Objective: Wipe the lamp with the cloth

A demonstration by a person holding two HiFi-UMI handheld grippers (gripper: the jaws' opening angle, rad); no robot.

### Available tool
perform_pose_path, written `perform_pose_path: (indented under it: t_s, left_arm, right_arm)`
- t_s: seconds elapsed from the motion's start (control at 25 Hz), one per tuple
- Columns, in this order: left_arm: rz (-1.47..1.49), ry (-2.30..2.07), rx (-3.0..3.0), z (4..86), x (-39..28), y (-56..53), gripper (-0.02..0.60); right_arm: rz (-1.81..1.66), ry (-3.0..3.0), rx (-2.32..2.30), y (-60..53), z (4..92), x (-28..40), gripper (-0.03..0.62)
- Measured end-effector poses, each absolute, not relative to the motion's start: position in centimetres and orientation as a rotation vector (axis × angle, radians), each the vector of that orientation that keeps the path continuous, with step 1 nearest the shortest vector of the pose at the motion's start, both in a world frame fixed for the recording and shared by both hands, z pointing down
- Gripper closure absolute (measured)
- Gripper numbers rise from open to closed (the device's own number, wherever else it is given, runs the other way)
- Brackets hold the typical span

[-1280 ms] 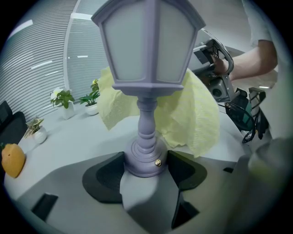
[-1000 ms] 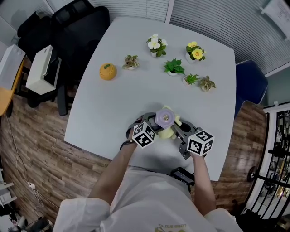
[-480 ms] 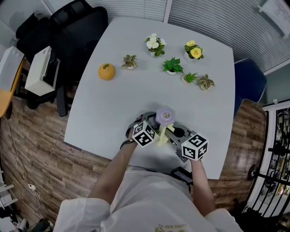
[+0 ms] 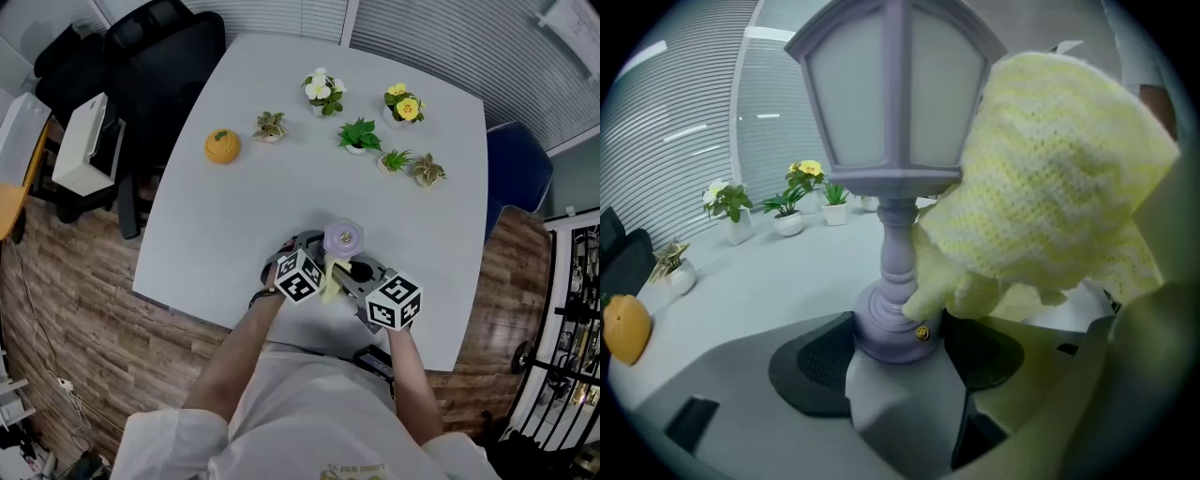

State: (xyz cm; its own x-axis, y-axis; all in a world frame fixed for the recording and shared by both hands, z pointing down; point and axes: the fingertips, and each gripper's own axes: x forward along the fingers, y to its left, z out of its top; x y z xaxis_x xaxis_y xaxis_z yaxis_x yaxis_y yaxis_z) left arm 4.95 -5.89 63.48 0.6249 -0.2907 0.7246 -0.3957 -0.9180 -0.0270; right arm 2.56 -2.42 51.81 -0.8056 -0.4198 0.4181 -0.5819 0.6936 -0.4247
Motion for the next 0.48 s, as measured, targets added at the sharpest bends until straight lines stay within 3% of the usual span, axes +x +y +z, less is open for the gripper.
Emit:
perform_pose_path:
  t_s: [0.48]
  left_arm:
    - [1.171,-0.581,2.711,63.54,5.04,-5.85,0.276]
  right_arm:
    - [0.775,-2.618,0.774,-2.42,52.35,2.01,0.568]
